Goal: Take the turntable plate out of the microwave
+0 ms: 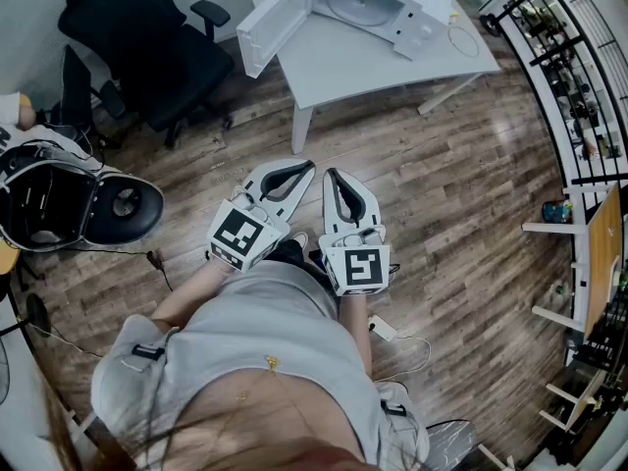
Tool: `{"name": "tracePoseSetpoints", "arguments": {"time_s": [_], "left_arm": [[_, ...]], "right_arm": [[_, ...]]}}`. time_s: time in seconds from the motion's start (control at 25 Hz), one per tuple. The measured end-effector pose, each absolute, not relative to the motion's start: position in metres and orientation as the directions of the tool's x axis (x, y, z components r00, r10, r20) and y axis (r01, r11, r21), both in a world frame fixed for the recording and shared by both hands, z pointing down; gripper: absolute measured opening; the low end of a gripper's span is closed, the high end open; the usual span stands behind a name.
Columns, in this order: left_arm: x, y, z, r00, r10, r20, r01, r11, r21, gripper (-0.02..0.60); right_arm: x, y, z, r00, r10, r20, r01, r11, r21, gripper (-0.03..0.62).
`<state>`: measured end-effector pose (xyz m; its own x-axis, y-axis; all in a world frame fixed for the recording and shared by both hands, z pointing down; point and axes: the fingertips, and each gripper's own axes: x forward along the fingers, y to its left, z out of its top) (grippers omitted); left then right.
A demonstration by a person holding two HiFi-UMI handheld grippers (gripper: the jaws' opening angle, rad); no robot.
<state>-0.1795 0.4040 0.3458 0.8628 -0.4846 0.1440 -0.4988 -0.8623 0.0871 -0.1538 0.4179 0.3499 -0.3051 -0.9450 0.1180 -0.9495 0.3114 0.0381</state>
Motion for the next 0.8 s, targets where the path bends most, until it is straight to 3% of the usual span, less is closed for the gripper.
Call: {"name": "tracePoseSetpoints", "arguments": {"time_s": [0.16, 0.32, 0.4, 0.8], "left_arm": [[-0.176, 0.406, 0.349, 0.864, -0.482, 0.143, -0.497, -0.862, 0.102, 0.034], [-0.172, 0.406, 0.349, 0.862, -0.493, 0.121, -0.506, -0.853, 0.128, 0.044], [-0.169, 0.407, 0.351, 0.859, -0.497, 0.122, -0.510, -0.850, 0.134, 0.120], [-0.144, 0.410, 0.359, 0.857, -0.502, 0.119, -0.515, -0.847, 0.130, 0.126]], "right_arm": [[-0.151, 0.421, 0.346, -0.319, -0.942, 0.101, -0.947, 0.322, 0.012, 0.026], [-0.145, 0.425, 0.345, -0.335, -0.938, 0.094, -0.942, 0.337, 0.006, 0.091], [-0.139, 0.427, 0.347, -0.342, -0.935, 0.094, -0.939, 0.344, 0.010, 0.109], [-0.107, 0.424, 0.354, -0.324, -0.941, 0.093, -0.945, 0.327, 0.015, 0.115]]}}
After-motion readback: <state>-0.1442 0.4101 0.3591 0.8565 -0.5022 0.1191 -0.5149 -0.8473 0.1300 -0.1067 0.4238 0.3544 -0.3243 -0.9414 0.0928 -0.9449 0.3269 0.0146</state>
